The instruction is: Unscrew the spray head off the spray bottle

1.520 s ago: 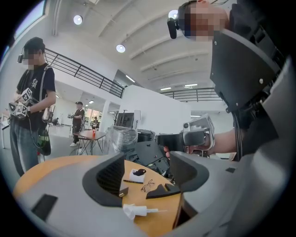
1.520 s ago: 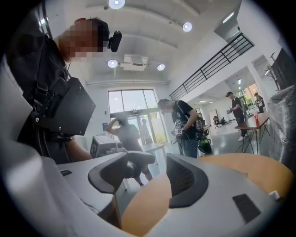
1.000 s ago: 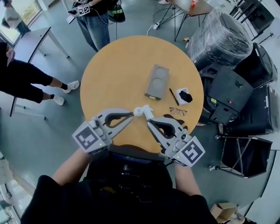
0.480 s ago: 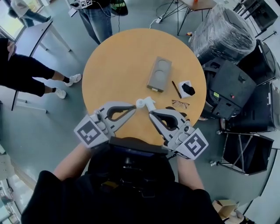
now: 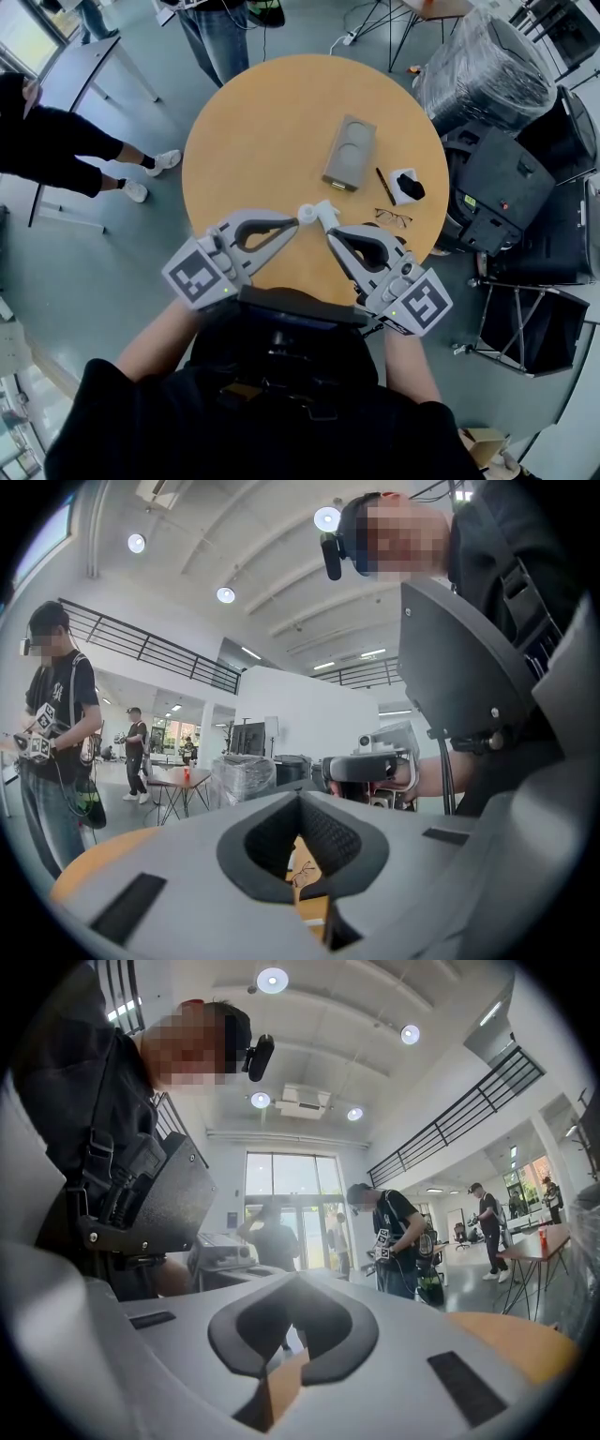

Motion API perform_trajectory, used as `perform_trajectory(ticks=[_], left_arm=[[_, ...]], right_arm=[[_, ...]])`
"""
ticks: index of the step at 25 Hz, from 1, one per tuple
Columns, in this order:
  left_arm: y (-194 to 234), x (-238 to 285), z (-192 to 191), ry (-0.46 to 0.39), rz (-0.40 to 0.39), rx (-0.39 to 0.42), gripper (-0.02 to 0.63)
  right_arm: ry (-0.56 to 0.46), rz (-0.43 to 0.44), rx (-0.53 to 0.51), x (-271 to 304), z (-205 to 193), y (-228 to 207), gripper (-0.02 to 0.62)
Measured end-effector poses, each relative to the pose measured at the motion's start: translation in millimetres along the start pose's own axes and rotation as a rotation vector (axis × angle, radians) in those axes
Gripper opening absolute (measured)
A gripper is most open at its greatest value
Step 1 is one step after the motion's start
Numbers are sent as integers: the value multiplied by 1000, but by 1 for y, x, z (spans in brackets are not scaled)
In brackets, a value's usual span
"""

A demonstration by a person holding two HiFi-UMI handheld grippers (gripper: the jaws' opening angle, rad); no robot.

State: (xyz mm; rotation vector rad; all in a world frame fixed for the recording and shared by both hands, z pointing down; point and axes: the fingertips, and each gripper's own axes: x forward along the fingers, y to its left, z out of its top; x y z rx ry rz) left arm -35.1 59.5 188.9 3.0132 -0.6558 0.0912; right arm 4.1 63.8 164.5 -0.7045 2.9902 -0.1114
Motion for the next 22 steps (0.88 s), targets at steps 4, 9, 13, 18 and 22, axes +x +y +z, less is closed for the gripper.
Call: perform_trajectory(ticks=[4, 9, 13, 18, 22], left_arm=[[-1, 2, -2, -4, -4, 0, 8], [-3, 3, -6, 7, -8, -4, 8], [-5, 3, -8, 13, -10, 3, 8], [-6, 4, -9, 15, -12, 6, 8], [-8, 4, -12, 24, -11, 0, 8]], right_arm=[[5, -5, 4, -1, -4, 0, 18], [8, -9, 7, -2, -6, 1, 18], [11, -12, 10, -3, -7, 1, 18], [13, -15, 13, -4, -8, 2, 18], [15, -15, 14, -6, -9, 2, 18]])
